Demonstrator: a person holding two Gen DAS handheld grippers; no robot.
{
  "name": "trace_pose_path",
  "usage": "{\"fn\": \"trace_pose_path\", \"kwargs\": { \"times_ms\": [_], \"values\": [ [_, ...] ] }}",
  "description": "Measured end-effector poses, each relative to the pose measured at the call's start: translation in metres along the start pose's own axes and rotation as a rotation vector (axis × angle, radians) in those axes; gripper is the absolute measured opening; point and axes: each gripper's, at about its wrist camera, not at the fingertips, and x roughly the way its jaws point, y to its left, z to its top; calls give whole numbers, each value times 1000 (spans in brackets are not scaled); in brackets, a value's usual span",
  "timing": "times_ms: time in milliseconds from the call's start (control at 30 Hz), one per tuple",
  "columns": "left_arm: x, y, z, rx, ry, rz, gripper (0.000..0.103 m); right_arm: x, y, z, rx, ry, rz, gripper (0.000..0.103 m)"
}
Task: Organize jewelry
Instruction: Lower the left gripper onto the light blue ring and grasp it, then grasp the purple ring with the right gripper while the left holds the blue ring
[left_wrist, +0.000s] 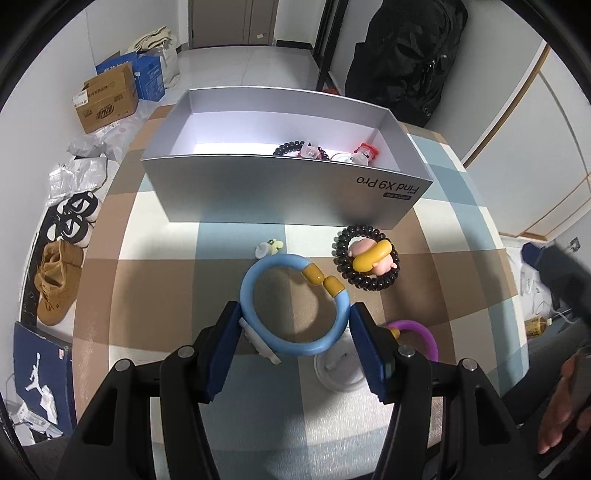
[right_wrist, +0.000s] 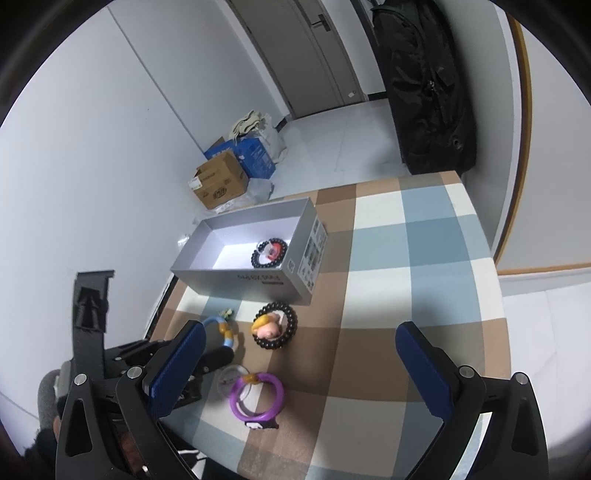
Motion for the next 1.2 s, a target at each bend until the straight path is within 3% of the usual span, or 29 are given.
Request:
{"fn": "trace_pose_path", "kwargs": {
  "times_ms": [300,533,733,900,967,1200],
  "values": [
    [-16,21,1,-100,-33,-68,54,19,9,-15,-27,110,10,101],
    [-26,29,4,-161,-68,-119,54,35,42,-33,-221,178,-29,81],
    [-30,35,6,-184,-85,-156,54,49,67,-52,-372,230,-42,77],
    [-32,37,6,-177,-93,-157,54,61,79,-62,-463,260,-99,67],
    [-32,37,7,-178,-96,-154,54,66,79,-64,-483,274,-141,54],
    [-35,35,10,-176,-109,-158,54,62,72,-56,-442,249,-125,52]
  ]
}}
